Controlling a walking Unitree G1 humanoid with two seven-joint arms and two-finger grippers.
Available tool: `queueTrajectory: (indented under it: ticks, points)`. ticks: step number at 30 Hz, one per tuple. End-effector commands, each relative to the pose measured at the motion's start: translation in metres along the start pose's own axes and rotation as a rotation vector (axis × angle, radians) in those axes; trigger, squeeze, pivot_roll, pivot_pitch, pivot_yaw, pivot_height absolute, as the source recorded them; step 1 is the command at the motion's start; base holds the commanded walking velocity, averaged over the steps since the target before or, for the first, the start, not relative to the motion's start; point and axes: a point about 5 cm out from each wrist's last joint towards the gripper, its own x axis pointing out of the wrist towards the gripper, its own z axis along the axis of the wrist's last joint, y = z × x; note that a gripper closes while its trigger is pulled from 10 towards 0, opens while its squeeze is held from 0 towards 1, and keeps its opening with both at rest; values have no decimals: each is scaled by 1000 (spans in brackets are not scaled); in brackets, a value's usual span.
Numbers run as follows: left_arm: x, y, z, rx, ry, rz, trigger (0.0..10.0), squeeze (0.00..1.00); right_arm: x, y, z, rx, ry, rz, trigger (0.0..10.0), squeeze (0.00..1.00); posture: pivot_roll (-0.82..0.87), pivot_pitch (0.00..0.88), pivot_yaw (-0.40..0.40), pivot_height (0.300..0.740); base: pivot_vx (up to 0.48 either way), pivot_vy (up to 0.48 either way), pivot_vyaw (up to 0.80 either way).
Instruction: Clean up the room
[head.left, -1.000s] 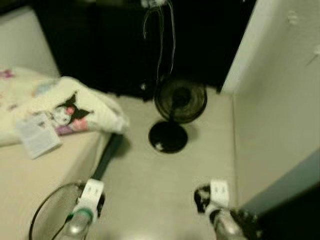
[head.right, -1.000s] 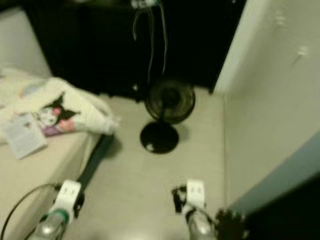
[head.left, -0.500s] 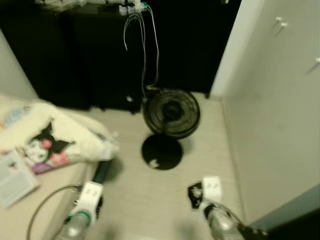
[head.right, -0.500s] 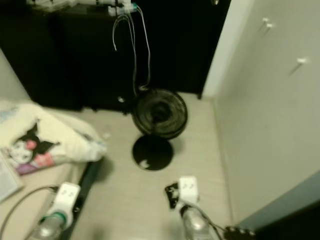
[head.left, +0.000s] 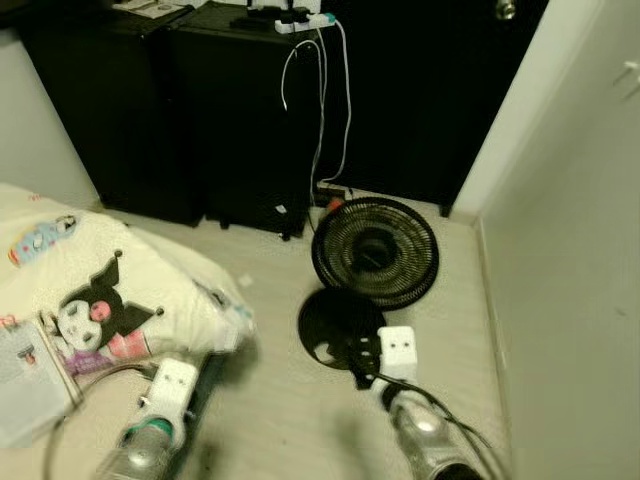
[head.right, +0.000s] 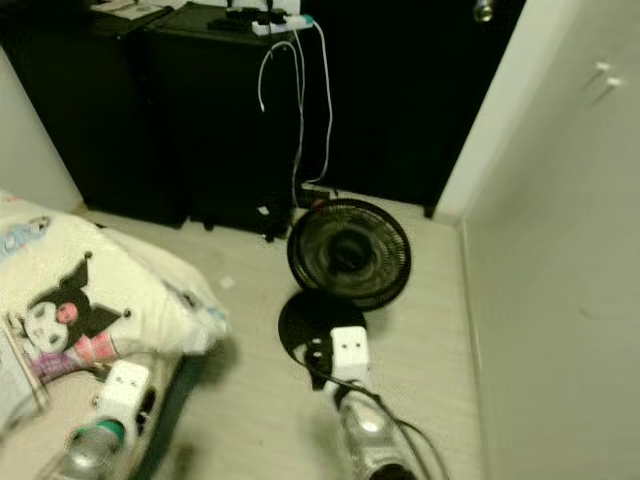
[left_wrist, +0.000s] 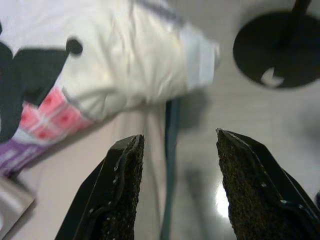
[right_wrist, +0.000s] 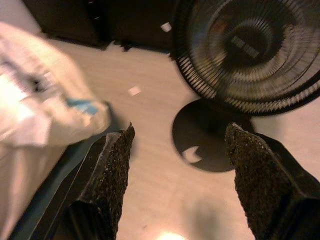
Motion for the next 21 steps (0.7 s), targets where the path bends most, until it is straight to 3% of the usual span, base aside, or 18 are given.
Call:
queueTrajectory:
  ticks: [1, 7, 11, 12, 14, 21]
  points:
    - [-4, 5, -12, 10, 41, 17, 10000, 0, 2, 7, 3, 8, -13, 19, 10000, 0, 87, 0, 28, 740, 0, 0, 0]
    - [-2, 14, -1, -38, -24, 71, 10000, 0, 7, 20, 18, -41, -80, 80, 10000, 0, 86, 0, 23, 740, 0, 0, 0]
    - [7, 41, 39, -121, -174, 204, 10000, 0, 12, 37, 40, -79, -180, 161, 10000, 0, 92, 0, 8, 740, 0, 0, 0]
    - [7, 41, 39, -121, -174, 204, 10000, 0, 12, 37, 40, -79, -180, 161, 10000, 0, 92, 0, 8, 740, 0, 0, 0]
    - [9, 49, 51, -134, -212, 239, 10000, 0, 13, 41, 45, -90, -198, 180, 10000, 0, 94, 0, 4, 740, 0, 0, 797]
    - [9, 46, 50, -98, -201, 235, 10000, 0, 14, 41, 47, -81, -199, 176, 10000, 0, 93, 0, 4, 740, 0, 0, 800]
